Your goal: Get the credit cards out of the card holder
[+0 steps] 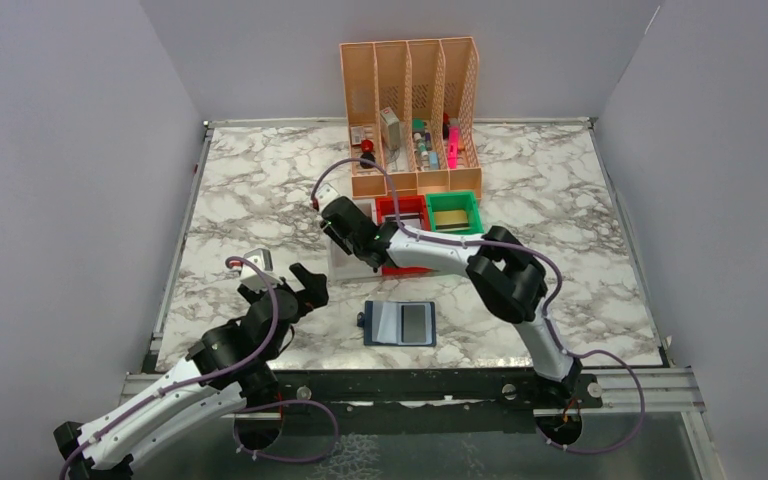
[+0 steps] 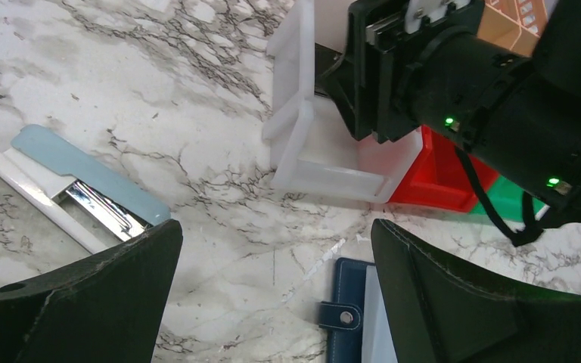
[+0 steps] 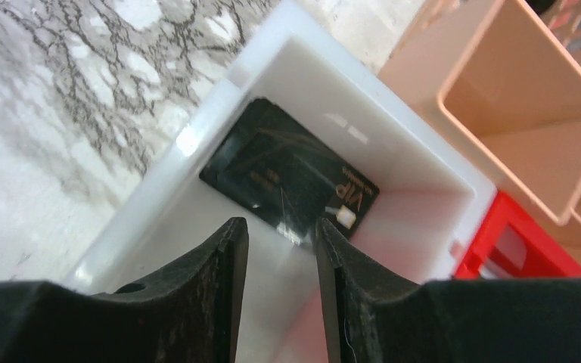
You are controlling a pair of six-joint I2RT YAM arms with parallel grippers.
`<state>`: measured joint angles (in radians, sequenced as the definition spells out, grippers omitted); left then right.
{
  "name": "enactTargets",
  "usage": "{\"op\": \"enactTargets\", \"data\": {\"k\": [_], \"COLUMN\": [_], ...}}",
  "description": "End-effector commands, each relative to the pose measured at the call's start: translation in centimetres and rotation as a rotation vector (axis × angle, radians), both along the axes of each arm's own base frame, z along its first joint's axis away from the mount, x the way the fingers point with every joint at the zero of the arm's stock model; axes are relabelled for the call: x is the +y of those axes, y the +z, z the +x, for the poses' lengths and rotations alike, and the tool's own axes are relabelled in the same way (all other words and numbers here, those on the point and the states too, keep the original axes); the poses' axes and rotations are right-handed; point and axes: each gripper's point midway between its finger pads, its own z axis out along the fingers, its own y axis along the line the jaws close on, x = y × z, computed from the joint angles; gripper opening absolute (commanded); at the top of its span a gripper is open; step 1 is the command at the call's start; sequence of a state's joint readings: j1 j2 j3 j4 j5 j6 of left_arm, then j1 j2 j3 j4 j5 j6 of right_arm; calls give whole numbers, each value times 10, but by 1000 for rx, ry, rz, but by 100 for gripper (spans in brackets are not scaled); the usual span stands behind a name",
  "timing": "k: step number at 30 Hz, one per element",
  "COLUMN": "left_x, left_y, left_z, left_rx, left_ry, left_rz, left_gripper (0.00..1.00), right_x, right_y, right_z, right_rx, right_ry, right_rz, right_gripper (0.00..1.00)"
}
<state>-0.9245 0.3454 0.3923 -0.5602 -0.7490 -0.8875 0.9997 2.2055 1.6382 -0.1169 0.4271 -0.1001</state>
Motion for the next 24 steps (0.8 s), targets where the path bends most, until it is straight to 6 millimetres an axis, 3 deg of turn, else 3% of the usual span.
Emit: {"op": "enactTargets", "data": {"k": [1,3,7,14,19,24], "left_x": [-12,-19,-47,-114,-158,-172], "left_y": [4,7,16,20,12,-2], "left_z": [-4,-5,-9,-22,-30,-32], "left_rx": [11,5,-13,28,87,133], "left_ry": [-60,-97,-224,-533,-723,-753], "left_rz": [-39,-61,-121,-151,-161,-161], "left_gripper": [98,97,92,74,62,58], "right_x": [-12,-29,-74,-148,-160,-180], "right_y": [60,74,75,35,25,10], "right_z": [-19,-36,-80,-143,-169,-183], "right_rx": [46,89,199,387,483,512], "right_ry": [-88,-143,-258,-481,-487,-546], "right_rz": [206,302,469,623,699,704], "right_gripper": [43,43,43,47,44,37]}}
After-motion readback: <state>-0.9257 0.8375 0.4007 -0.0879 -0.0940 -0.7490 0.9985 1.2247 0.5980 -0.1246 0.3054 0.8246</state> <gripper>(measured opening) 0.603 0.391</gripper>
